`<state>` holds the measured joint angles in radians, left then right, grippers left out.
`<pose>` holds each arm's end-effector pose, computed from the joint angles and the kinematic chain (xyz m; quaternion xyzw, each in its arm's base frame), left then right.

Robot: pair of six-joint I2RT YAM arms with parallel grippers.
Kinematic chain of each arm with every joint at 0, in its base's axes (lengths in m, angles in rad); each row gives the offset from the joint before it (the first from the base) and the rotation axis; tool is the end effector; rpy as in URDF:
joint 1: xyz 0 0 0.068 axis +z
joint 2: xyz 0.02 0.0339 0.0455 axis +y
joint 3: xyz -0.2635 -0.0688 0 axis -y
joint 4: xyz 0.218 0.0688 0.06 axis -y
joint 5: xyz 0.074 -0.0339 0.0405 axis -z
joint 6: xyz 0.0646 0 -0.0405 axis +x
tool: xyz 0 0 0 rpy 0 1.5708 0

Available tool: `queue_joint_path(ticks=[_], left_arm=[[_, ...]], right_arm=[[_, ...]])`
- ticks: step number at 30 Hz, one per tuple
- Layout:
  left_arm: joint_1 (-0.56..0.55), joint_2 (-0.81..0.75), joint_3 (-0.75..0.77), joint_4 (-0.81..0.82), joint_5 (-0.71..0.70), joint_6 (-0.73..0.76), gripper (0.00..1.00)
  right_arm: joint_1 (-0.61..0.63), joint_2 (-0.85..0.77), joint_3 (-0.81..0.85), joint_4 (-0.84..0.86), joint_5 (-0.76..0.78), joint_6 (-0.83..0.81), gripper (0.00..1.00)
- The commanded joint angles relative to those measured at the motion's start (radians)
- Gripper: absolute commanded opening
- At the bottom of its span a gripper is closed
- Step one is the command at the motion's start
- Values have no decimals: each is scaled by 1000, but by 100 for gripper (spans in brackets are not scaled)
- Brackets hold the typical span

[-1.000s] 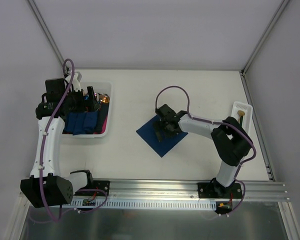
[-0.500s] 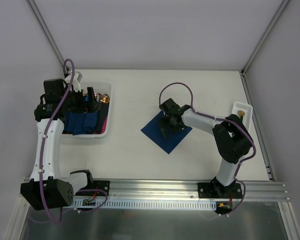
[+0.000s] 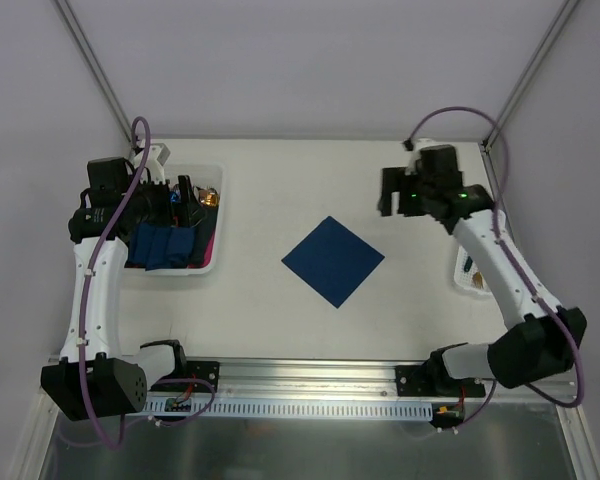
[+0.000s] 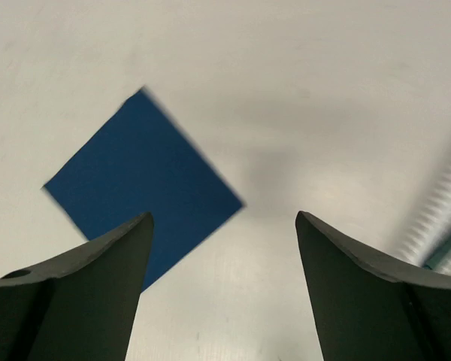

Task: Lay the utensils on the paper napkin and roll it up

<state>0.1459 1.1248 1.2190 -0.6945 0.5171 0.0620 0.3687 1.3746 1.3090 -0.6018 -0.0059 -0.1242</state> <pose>0.2274 0.0011 0.3579 0.0833 0.8594 -0.1782 0.4720 0.2787 0.1081 0.3317 -0.2207 0.8722 0.0559 0.4329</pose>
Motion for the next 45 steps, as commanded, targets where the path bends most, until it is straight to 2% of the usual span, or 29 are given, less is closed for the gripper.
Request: queue_joint_path(ticks=[1, 3, 7, 10, 14, 17, 23, 34, 45], left_arm=[[9, -8, 25, 1, 75, 19, 99], [9, 0, 22, 1, 86, 19, 99], [9, 9, 25, 1, 109, 12, 99], [9, 10, 20, 1, 110, 18, 99], [11, 15, 16, 0, 113, 22, 99], [9, 7, 5, 0, 118, 33, 99], [9, -7, -3, -19, 138, 61, 99], [9, 52, 77, -89, 115, 88, 99], [9, 64, 89, -112, 118, 84, 99]], right_arm=[[-262, -119, -17, -143, -80, 24, 79], [-415, -149, -25, -162, -72, 52, 72], [-562, -89, -51, -193, 0, 67, 61], [-631, 16, -85, -172, 64, 101, 51], [-642, 205, -76, -150, 142, 101, 46], [-655, 253, -71, -139, 188, 81, 44], [-677, 305, -91, -87, 187, 70, 40], [-714, 353, -111, -21, 156, 90, 32], [-735, 412, -82, 14, 139, 118, 32]])
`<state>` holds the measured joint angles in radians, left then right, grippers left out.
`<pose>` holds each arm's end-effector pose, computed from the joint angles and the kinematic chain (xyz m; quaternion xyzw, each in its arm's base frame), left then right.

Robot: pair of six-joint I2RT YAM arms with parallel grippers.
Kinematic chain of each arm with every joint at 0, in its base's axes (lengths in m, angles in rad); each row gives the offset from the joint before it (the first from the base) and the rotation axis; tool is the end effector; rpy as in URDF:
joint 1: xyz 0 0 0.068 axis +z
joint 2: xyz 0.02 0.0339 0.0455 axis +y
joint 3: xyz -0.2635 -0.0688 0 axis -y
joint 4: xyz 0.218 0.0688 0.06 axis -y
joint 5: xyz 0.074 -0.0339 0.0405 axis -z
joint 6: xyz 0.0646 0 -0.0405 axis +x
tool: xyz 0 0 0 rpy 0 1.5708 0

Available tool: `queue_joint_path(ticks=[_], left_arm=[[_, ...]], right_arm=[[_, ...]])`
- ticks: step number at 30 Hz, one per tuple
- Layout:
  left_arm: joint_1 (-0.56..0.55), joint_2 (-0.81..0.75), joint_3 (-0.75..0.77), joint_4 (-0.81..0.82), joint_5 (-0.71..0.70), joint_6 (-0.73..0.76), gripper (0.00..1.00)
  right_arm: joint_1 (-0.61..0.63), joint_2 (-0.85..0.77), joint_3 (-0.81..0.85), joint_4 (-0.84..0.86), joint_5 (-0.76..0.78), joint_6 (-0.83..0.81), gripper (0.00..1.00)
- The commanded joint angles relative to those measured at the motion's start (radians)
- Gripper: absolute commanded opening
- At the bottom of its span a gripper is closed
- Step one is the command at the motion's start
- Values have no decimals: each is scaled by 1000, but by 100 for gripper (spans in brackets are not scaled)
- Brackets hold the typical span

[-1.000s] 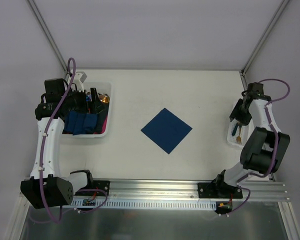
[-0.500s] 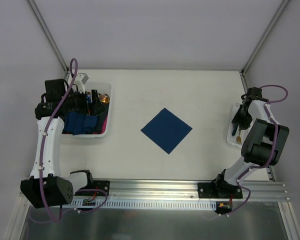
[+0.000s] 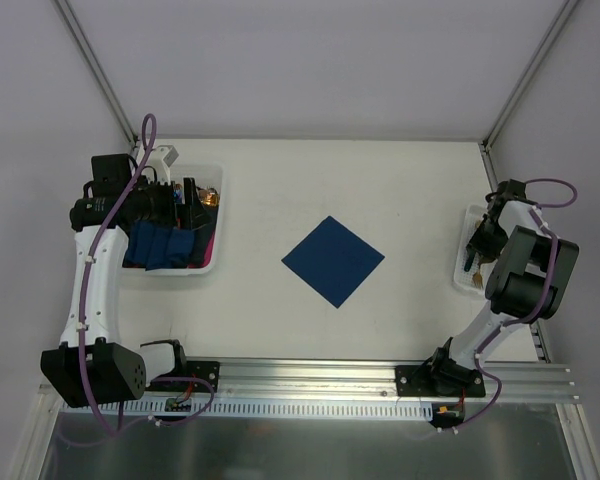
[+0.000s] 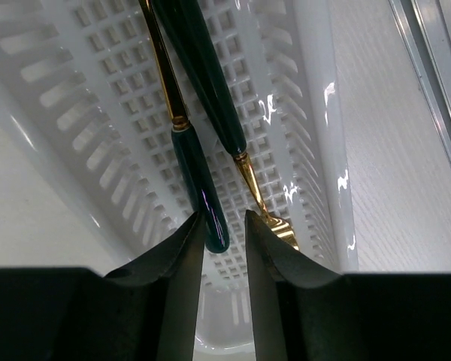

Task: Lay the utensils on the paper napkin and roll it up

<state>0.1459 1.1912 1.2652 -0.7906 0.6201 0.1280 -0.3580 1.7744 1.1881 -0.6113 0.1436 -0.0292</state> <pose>0.2338 -0.0036 0.3511 0.1186 0.8679 -0.2212 0.4287 0.3137 -0.1272 0.1725 0.1735 0.9647 -0.1048 0.1680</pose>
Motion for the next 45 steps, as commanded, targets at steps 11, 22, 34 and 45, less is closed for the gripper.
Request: queue_joint_path(ticks=[11, 22, 34, 45], left_arm=[[9, -4, 42, -18, 35, 13, 99], [9, 18, 54, -18, 47, 5, 99], [9, 33, 66, -18, 53, 1, 99], [12, 48, 171, -13, 53, -11, 99]], right_arm=[[-10, 46, 51, 50, -59, 52, 33], [-10, 51, 70, 62, -64, 74, 33], [-9, 100, 70, 64, -84, 68, 16], [54, -237, 162, -82, -48, 3, 0]])
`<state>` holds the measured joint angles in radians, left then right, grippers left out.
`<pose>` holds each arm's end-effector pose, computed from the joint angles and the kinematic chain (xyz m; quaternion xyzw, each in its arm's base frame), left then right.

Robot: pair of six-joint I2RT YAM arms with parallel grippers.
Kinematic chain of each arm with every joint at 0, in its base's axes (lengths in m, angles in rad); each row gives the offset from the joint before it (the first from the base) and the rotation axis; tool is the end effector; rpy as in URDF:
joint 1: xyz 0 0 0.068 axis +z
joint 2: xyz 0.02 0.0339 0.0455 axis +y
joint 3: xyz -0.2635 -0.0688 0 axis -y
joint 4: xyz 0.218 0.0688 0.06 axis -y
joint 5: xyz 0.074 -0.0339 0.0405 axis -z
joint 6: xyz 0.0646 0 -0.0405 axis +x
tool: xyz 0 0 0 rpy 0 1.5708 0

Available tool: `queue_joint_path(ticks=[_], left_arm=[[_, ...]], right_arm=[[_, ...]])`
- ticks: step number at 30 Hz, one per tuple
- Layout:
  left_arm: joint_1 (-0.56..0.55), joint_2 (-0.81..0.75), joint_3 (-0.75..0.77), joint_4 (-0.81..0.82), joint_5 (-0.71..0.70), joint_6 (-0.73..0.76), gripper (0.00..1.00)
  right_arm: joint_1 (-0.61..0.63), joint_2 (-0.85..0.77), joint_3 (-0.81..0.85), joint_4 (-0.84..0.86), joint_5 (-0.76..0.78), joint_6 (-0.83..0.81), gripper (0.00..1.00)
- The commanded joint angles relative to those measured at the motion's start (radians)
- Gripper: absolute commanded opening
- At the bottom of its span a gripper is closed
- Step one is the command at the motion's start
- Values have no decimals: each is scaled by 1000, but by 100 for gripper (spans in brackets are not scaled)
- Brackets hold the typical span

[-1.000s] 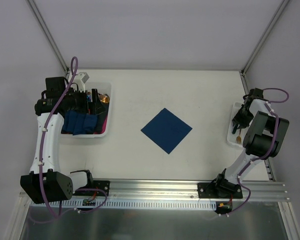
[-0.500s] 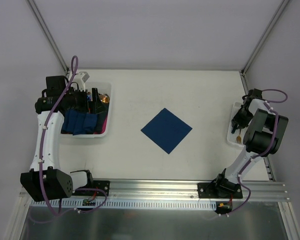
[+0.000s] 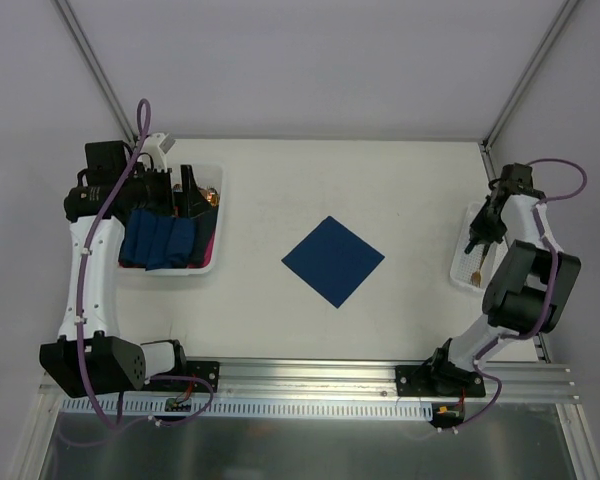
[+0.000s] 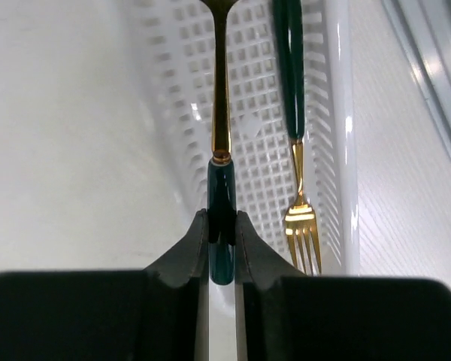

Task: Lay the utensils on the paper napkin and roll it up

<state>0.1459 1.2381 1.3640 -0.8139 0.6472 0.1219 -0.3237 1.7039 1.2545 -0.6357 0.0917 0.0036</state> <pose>0.2428 -0.0037 0.3697 0.1255 0.8588 -0.2309 0.4398 0.3223 -0.1144 0.2117 0.1688 0.9549 -0.0822 0.2301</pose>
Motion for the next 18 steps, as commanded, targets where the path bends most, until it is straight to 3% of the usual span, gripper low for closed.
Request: queue_joint_path(ticks=[1, 4, 7, 8, 9, 11, 13, 17, 18], left_arm=[[20, 4, 102, 10, 43, -16, 99], [47, 18, 168, 13, 110, -39, 99], [98, 29, 211, 37, 360, -76, 97], [104, 31, 213, 54, 537, -93, 95], [107, 29, 211, 76, 615, -105, 95], [104, -2, 164, 218, 771, -183, 95], [87, -64, 103, 300, 778, -209, 95], [35, -166, -6, 416, 759, -232, 92], [21, -184, -35, 535, 756, -278, 91]], right_arm=[[31, -197, 105, -65, -21, -33, 0], [67, -324, 118, -56, -206, -30, 0], [95, -465, 38, 103, -563, 80, 0], [104, -498, 5, 242, -654, 126, 0], [123, -529, -24, 313, -790, 174, 0], [188, -588, -90, 506, -891, 320, 0], [285, -613, -116, 577, -975, 381, 0], [477, -647, -214, 908, -1017, 554, 0], [514, -648, -231, 960, -1018, 617, 0]])
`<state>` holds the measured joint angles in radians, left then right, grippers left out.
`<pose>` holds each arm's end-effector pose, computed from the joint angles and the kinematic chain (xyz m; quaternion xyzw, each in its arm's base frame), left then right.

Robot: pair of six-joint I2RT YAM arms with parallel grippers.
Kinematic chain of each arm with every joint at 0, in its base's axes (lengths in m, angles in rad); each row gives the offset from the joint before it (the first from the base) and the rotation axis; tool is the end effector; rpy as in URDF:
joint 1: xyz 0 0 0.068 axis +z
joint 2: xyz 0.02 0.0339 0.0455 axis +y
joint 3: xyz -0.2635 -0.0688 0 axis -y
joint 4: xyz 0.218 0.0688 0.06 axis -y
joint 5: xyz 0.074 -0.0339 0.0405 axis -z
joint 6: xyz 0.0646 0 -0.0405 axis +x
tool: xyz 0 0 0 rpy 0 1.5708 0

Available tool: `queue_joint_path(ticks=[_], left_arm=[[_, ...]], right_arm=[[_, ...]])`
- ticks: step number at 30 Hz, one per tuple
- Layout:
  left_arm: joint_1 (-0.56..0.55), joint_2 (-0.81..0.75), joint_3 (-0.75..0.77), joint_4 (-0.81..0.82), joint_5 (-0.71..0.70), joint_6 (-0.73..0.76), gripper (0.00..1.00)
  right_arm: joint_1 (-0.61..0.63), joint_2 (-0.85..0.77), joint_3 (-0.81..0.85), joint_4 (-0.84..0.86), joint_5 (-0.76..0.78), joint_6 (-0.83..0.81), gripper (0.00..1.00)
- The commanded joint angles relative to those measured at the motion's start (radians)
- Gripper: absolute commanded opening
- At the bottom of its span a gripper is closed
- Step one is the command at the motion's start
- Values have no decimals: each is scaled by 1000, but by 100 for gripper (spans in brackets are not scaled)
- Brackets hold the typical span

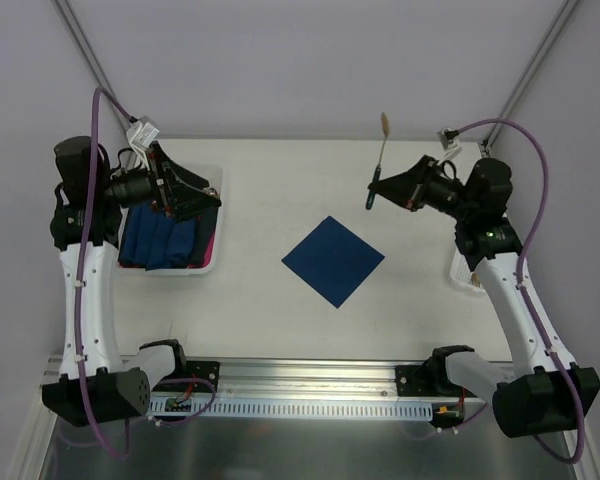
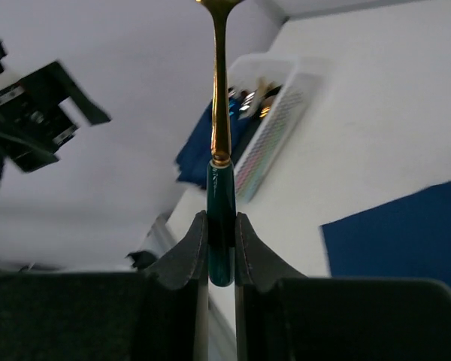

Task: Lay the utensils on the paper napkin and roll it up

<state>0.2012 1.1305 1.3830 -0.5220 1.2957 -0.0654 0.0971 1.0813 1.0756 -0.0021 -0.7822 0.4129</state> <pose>0.2006 -0.0225 0.4401 0.2780 0.6774 -0.4463 0.5144 0.2287 0.0680 0.4039 -0.1620 0.6903 0.4261 0.5618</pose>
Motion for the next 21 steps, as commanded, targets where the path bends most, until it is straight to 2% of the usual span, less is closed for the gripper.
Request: queue_joint_path(ticks=[1, 2, 3, 4, 5, 7, 8, 10, 13, 16, 19, 21], left_arm=[[-49, -112, -140, 352, 99, -172, 89], [-48, -130, -194, 499, 85, -411, 88], [-48, -150, -261, 686, 65, -553, 84], [-48, -178, -397, 1105, 42, -714, 83], [-48, -179, -453, 1299, -23, -987, 82], [-63, -160, -542, 1654, -99, -1164, 78], [-84, -147, -539, 1694, -131, -1238, 77], [-100, -101, -495, 1729, -110, -1255, 75], [-105, -65, -443, 1760, 0, -1243, 75], [-118, -40, -401, 1827, 172, -1228, 76], [-118, -76, -406, 1723, 288, -1119, 76], [-129, -125, -433, 1688, 319, -992, 75]], right_arm=[[154, -26, -69, 385, -144, 240, 0], [182, -17, -92, 484, -144, 269, 0], [208, -14, -101, 528, -138, 315, 0], [260, -8, -109, 568, -134, 335, 0], [283, -1, -112, 641, -132, 357, 0], [355, 28, -117, 701, -131, 413, 0], [377, 37, -117, 740, -131, 428, 0], [427, 60, -127, 760, -135, 470, 0], [469, 83, -190, 876, -153, 556, 0], [489, 94, -256, 1034, -189, 690, 0], [506, 83, -344, 1135, -227, 777, 0], [516, 69, -394, 1192, -242, 832, 0]])
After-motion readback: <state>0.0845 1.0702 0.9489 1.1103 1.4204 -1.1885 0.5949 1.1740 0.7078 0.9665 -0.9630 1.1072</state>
